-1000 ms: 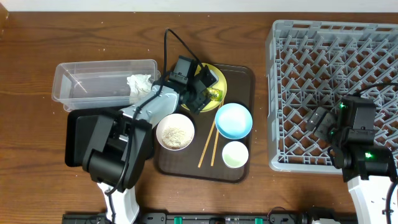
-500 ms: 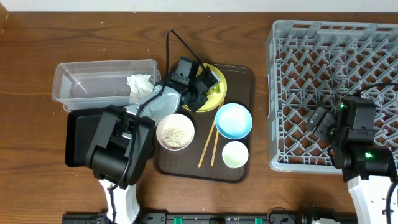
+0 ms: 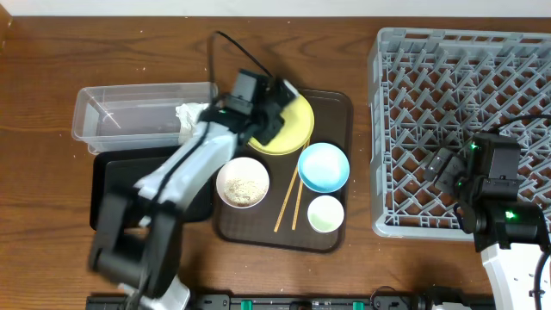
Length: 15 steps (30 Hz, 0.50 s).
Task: Sort waste into correct bins and load items into the dishwasher rack
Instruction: 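Move the wrapper with the left gripper and release it into the bin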
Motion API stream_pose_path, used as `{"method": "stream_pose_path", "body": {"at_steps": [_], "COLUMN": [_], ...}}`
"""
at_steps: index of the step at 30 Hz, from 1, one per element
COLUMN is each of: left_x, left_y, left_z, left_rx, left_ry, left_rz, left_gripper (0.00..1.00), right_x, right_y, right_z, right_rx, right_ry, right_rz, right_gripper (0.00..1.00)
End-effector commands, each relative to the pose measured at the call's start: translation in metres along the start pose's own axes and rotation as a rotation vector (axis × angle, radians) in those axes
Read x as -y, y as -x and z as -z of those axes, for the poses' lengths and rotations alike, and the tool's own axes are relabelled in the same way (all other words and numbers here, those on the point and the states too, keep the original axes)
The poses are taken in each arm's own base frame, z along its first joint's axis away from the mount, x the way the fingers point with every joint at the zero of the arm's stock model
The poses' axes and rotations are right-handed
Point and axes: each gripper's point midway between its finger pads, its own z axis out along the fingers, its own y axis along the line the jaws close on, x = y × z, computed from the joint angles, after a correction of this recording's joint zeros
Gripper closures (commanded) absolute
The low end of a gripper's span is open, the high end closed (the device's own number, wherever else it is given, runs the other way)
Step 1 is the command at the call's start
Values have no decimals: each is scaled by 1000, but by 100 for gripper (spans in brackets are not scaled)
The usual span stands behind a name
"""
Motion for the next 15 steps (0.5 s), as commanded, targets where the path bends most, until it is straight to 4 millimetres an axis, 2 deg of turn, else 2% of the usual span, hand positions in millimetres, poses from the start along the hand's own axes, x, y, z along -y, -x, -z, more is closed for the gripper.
{"method": "stream_pose_path", "body": {"at_steps": [1,4,12,15], "left_x": [-44,-75,-152,-165], "left_y": [1,-10,-59,-71], "left_z": [36,60,88,94], "left_rx": [25,27,14,13], "left_ry": [166,236,372,398], "left_rz": [219,315,589,661], "left_gripper": [94,94,94,94], "right_x": [2,2,2,2], "right_y": [7,7,7,7], "right_z": [4,4,4,4], "right_rx": [19,19,20,20], "right_ry": [-3,-3,-3,-3], "right_rz": [-29,-29,-29,-30], "right_gripper": [1,1,1,0]}}
